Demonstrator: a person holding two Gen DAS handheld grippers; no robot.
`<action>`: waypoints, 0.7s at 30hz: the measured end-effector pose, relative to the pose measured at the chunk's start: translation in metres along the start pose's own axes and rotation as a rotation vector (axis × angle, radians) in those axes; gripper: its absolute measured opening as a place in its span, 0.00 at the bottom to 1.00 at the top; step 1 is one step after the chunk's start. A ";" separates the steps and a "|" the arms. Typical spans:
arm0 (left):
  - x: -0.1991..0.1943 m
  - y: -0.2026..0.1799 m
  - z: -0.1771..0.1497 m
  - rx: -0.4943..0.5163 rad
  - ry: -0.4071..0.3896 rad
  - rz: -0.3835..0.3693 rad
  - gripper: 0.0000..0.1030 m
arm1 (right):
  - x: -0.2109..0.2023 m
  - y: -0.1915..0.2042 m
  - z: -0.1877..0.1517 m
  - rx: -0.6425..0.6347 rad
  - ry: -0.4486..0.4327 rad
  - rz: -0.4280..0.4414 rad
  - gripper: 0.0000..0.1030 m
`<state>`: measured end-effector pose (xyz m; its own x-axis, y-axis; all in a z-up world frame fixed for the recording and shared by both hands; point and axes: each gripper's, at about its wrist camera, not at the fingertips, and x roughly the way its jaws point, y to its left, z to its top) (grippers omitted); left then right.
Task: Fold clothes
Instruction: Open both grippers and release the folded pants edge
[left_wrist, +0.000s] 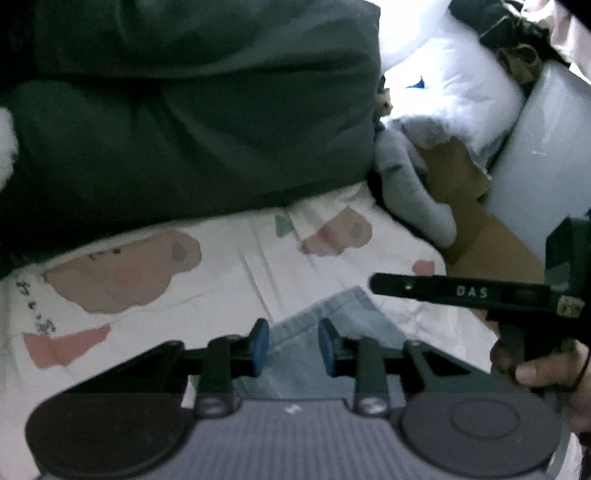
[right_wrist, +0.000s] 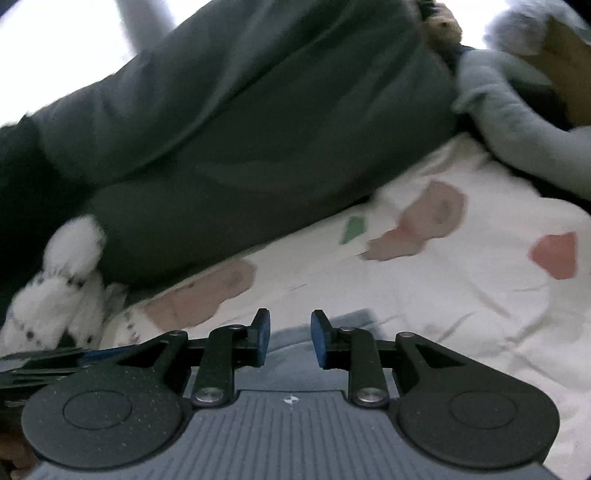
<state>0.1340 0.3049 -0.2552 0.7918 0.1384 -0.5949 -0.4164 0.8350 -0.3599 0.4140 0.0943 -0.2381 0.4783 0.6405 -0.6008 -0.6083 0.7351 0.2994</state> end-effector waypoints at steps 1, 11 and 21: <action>0.004 0.000 -0.002 0.006 0.005 0.005 0.26 | 0.004 0.005 -0.003 -0.021 0.005 -0.003 0.25; 0.033 0.015 -0.025 0.059 0.055 0.072 0.13 | 0.048 0.021 -0.031 -0.099 0.077 -0.078 0.22; 0.049 0.031 -0.028 0.034 0.089 0.080 0.03 | 0.070 0.009 -0.044 -0.052 0.104 -0.077 0.20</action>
<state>0.1477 0.3227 -0.3155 0.7133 0.1582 -0.6828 -0.4598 0.8409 -0.2855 0.4140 0.1361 -0.3102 0.4582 0.5543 -0.6948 -0.6058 0.7668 0.2121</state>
